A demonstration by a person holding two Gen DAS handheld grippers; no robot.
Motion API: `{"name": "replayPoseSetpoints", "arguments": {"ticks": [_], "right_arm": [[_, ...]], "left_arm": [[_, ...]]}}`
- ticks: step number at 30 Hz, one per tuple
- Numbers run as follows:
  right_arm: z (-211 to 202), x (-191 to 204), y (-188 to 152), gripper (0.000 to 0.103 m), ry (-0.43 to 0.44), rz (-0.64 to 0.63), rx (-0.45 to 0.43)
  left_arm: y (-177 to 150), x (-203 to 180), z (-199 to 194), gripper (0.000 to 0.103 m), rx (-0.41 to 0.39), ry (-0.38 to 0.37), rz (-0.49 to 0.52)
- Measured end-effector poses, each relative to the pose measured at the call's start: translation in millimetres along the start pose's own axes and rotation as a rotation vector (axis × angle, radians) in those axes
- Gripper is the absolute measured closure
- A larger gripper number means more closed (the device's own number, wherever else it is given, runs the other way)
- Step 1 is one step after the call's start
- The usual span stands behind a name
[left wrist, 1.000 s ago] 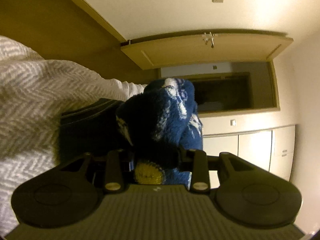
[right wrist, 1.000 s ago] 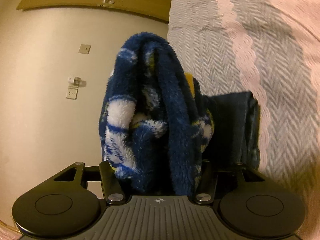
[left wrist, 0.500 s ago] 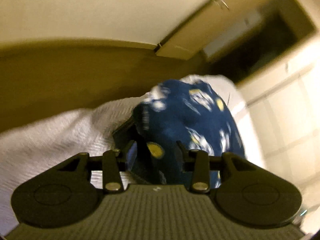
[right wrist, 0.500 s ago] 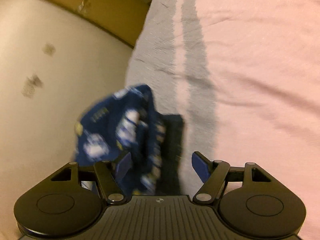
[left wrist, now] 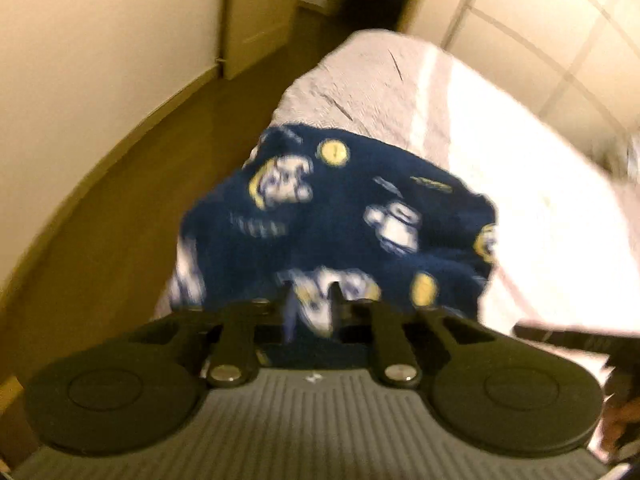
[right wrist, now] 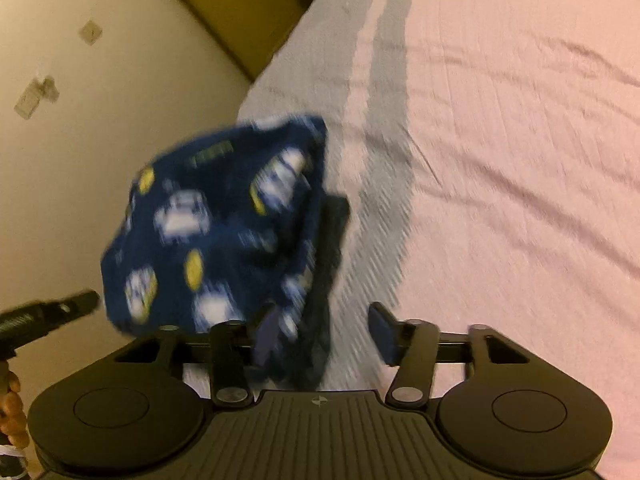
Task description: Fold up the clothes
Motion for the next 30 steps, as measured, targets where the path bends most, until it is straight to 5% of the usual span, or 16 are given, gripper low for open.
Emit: {"name": "replayPoseSetpoints", "arguments": {"ticks": [7,13,20,30], "right_arm": [[18.1,59.6,57.4,0.062,-0.076,-0.050,-0.134],[56.1,77.1,108.2,0.062,-0.172,-0.087,-0.172],[149.2,59.5,130.7,0.062,-0.276,-0.107,-0.041],[174.9,50.3,130.9,0.062,-0.263,-0.100,-0.018]], "left_arm": [[77.1,3.0,11.9,0.094,-0.046,-0.040,0.184],[115.3,-9.4,54.5,0.092,-0.020,-0.071,0.238],[129.5,-11.6,142.9,0.091,0.079,0.019,0.252],[131.2,2.8,175.6,0.088,0.084,-0.004,0.237]]}}
Point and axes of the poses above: each gripper's, at about its wrist camera, not at the fingertips, and z roughly the way its jaws point, x to its left, y to its top, the point moved 4 cm from there along z, roughly the way its jaws point, and after that the axes turned 12 degrees about x, right-handed, at the moved point
